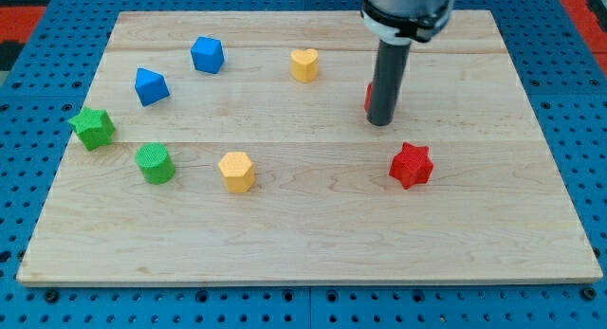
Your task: Place the blue triangle above the green star
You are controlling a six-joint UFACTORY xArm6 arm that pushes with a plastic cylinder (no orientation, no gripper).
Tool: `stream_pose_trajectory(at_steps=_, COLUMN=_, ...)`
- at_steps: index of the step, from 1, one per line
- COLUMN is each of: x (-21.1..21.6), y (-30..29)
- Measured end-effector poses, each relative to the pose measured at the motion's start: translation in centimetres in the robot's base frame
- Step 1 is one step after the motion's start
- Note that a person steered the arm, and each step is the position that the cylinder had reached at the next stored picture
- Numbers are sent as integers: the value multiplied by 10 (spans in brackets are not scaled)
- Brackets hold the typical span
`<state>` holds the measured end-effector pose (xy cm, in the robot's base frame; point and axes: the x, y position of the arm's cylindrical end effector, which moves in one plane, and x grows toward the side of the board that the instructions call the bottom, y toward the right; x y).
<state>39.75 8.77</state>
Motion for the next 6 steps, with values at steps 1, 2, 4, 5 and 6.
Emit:
stream_pose_trajectory(at_steps=1, x=-12, y=0)
stream_pose_trajectory(at_steps=2, x=-23, y=0)
stream_pose_trajectory(at_steps=4, x=-19, y=-143)
stream_pose_trajectory(at_steps=5, x=-42, y=-201)
stream_pose_trajectory(at_steps=6, x=-54, y=-253)
